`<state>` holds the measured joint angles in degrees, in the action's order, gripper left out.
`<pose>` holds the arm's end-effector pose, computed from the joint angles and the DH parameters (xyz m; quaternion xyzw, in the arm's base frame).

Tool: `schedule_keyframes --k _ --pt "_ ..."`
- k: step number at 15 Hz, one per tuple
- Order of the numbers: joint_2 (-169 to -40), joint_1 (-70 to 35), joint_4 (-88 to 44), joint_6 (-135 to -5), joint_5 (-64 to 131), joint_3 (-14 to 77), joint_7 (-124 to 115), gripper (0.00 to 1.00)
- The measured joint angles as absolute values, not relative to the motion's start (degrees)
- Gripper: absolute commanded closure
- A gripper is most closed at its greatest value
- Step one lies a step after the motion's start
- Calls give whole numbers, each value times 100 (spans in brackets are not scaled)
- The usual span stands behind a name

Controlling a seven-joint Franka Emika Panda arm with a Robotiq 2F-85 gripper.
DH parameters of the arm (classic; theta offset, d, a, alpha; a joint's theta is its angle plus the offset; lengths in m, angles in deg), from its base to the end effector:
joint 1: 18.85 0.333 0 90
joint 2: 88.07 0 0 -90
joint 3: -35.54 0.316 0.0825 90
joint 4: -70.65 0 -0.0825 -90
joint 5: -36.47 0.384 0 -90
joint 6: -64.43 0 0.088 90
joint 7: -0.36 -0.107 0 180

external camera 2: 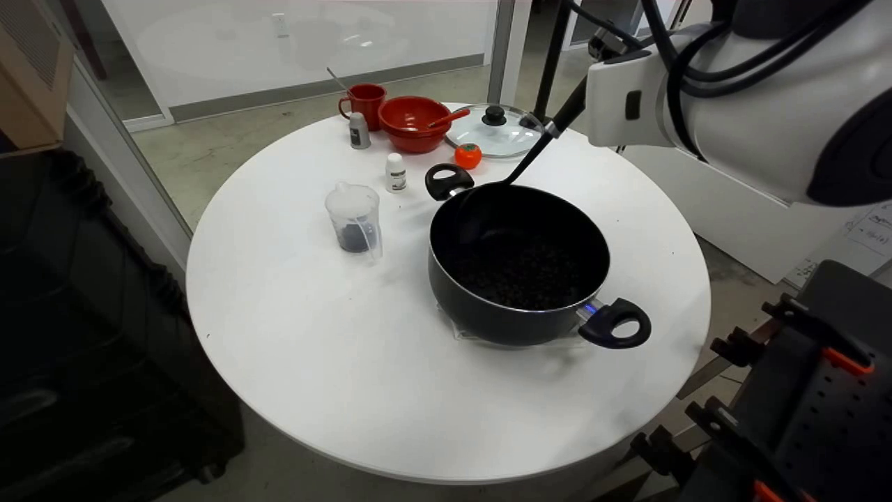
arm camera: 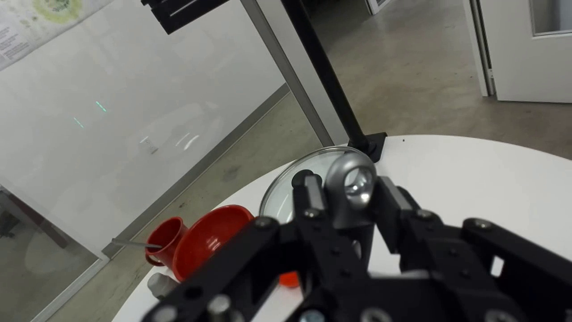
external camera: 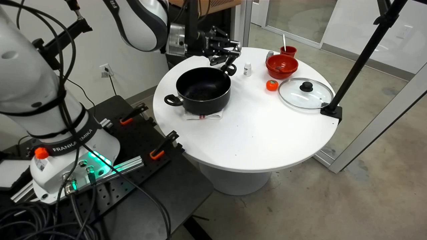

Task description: Use the dishing spoon to mix in the pot

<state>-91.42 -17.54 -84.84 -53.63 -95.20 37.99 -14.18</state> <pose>0.3972 -0.0133 0.2086 0.4470 0.6438 -0.0438 0.6195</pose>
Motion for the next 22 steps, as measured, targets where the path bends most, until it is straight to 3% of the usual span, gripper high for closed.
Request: schedule_keyframes --k 11,22 --pt "-9064 -2164 -8430 -5469 -9744 3392 -1089 92" --pt "-8941 -2009 -8891 -5913 -9697 3552 -814 92"
